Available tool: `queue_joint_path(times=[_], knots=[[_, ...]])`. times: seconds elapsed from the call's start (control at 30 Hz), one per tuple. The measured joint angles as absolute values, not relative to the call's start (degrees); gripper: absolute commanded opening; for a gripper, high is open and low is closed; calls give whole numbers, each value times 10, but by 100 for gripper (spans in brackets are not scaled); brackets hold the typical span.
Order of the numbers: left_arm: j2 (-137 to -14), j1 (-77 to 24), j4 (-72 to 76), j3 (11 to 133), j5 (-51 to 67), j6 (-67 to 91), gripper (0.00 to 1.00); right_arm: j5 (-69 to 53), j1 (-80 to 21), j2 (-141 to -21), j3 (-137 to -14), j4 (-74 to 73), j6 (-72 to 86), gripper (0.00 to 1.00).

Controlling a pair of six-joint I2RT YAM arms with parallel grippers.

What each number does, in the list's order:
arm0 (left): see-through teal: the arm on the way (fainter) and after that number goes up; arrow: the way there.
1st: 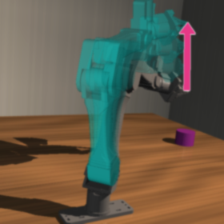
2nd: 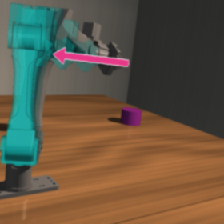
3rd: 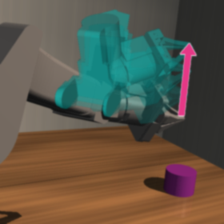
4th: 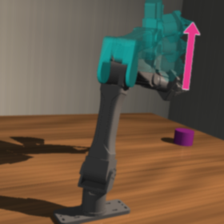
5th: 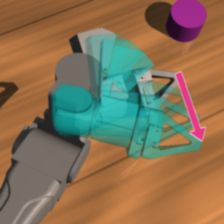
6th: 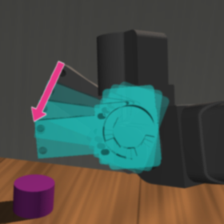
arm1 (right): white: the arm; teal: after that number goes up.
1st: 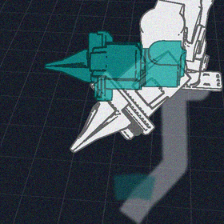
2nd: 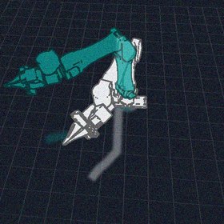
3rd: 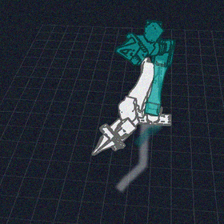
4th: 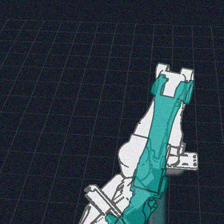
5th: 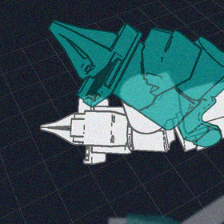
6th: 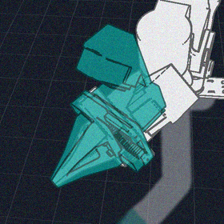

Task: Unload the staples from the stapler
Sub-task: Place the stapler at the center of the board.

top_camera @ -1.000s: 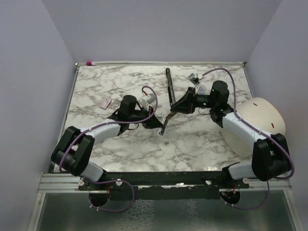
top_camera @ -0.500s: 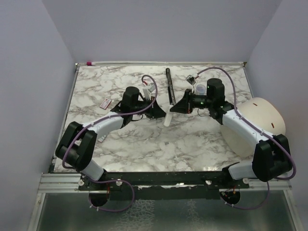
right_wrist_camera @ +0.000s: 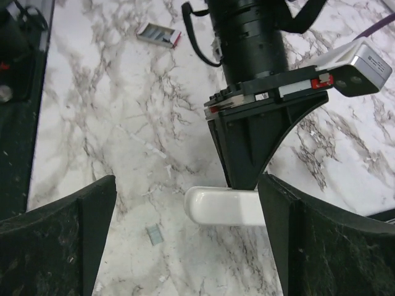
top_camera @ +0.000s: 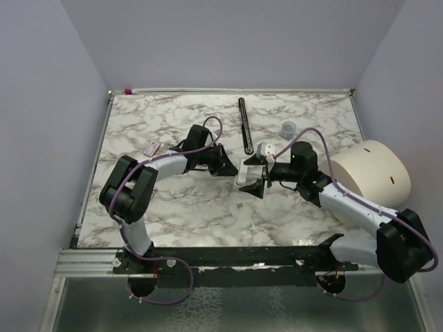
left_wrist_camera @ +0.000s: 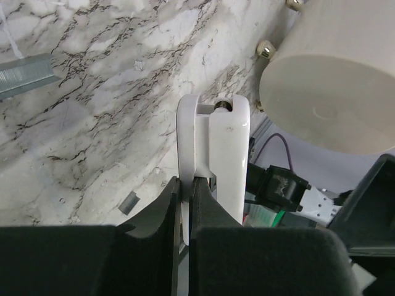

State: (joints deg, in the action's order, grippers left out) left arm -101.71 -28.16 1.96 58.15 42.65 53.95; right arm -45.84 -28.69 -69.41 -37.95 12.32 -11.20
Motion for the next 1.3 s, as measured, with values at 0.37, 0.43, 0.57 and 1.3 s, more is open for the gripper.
queue_joint_path(times=[0.37, 0.43, 0.57, 1.3], knots=[[-1019, -277, 16, 578, 431, 621, 0, -435, -321, -724, -298, 251, -316, 78], [-1017, -277, 18, 574, 434, 630, 0, -432, -324, -731, -285, 275, -333, 77], [-1013, -277, 21, 567, 439, 644, 0, -427, -329, -750, -275, 320, -353, 71], [-987, -271, 67, 537, 440, 641, 0, -362, -339, -756, -249, 423, -305, 2]])
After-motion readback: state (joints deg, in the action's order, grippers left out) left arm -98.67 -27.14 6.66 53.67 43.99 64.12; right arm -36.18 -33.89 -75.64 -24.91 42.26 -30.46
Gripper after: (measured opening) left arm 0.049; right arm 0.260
